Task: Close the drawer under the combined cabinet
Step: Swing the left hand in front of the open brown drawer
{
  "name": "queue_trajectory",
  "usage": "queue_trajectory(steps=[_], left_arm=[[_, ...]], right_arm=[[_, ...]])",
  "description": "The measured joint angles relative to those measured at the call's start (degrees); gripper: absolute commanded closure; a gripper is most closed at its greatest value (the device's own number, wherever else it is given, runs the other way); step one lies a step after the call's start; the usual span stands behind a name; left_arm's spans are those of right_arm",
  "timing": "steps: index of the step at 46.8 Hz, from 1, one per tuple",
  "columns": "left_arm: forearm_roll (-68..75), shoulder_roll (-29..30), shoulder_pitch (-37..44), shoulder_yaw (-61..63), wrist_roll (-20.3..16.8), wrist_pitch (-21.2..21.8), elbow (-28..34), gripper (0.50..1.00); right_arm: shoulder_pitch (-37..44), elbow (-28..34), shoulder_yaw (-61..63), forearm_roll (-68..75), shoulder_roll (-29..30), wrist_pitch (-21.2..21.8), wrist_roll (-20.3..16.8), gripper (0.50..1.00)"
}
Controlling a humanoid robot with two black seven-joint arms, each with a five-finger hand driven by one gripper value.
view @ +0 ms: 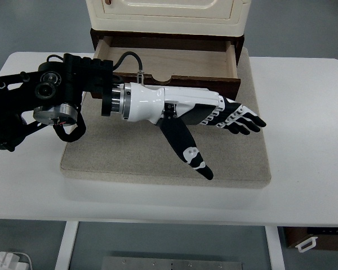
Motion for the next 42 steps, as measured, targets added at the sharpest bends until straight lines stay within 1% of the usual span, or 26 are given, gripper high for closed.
queue_trajectory(steps=[3,11,15,21,27,30,34,42], left_arm=[[1.1,-0.2,0.1,1.1,3.0,-0.7,0.0,0.5],[1.9,-0.5,0.3,1.4,6.9,-1.4,0.2,0.5],[3.0,-0.5,0.3,1.4,10.4,-1.5,0.8,0.5],[3.6,-0.6,0.0,1.4,14.2,-2.2,2.9,0.5],[3.7,-1.7,-0.4,2.2,18.0,-3.2,6.2,0.5],[4.1,-2.2,-0.8,2.3,18.9,-4.3,8.2,0.5],[5.7,-2.8,-1.4,2.4,19.2,-5.6,9.8,0.5],[8.6,-3.2,-1.7,2.5,19.3,-6.2,12.3,0.5]], right_arm=[[0.0,0.0,0.0,0.0,0.0,0.0,0.0,0.548],[0.0,0.0,0.0,0.0,0.0,0.0,0.0,0.548],[0.0,0.0,0.0,0.0,0.0,0.0,0.0,0.548],[0.0,0.0,0.0,0.0,0.0,0.0,0.0,0.548],[0.0,0.0,0.0,0.0,0.0,0.0,0.0,0.548],[0.0,0.0,0.0,0.0,0.0,0.0,0.0,0.548],[0.0,0.0,0.0,0.0,0.0,0.0,0.0,0.548],[0.0,0.0,0.0,0.0,0.0,0.0,0.0,0.548]])
